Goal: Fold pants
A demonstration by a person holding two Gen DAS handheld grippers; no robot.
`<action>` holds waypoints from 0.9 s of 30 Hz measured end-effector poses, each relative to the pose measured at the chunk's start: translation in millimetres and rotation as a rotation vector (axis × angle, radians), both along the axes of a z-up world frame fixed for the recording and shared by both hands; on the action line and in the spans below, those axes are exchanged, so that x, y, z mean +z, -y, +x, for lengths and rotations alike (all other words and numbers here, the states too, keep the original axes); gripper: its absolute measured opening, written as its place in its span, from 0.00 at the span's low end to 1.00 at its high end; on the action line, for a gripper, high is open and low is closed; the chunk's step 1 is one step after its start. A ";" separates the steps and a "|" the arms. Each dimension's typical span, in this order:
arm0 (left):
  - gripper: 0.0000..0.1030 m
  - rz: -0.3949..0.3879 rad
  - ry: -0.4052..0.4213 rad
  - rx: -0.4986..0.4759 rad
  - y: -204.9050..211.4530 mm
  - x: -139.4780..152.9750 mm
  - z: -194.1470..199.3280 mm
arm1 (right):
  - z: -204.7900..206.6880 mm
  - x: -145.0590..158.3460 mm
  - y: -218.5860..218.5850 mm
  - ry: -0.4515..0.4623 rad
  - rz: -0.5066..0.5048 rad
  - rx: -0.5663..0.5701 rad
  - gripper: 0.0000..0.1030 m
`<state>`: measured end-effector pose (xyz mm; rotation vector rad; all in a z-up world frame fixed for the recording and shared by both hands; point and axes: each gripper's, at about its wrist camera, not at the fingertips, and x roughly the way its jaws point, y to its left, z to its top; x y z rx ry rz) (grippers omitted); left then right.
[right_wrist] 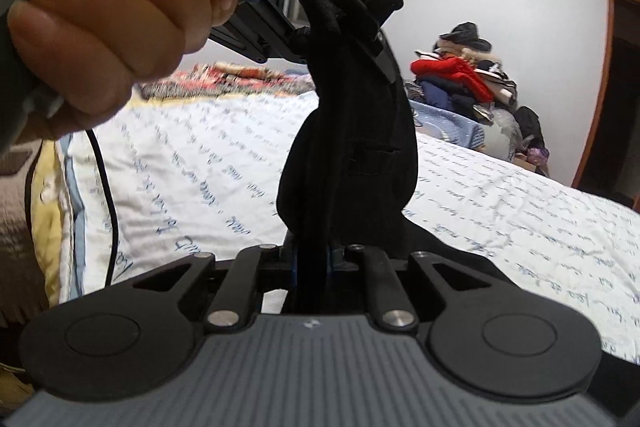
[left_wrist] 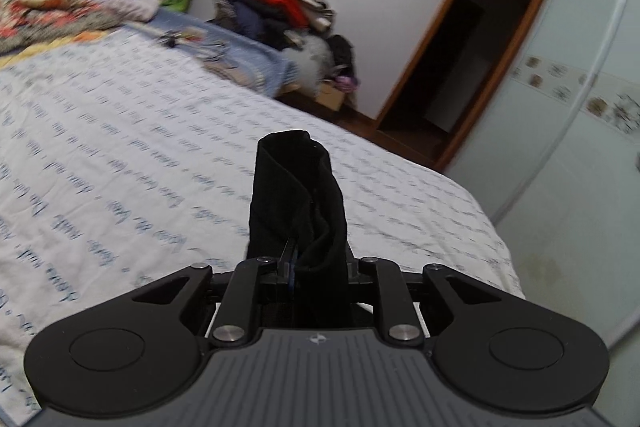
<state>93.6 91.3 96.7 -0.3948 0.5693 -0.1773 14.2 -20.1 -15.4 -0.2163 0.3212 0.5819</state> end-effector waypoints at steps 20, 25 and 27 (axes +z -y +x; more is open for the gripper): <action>0.17 0.157 -0.035 -0.464 211.7 -25.2 -3.2 | -37.5 -7.7 144.1 -0.039 0.201 -0.282 0.11; 0.18 0.180 -0.102 -0.555 247.3 -50.9 0.4 | -42.9 -20.7 180.0 -0.100 0.262 -0.343 0.11; 0.18 0.183 -0.129 -0.581 258.6 -58.8 2.6 | -43.6 -26.0 192.1 -0.126 0.292 -0.362 0.11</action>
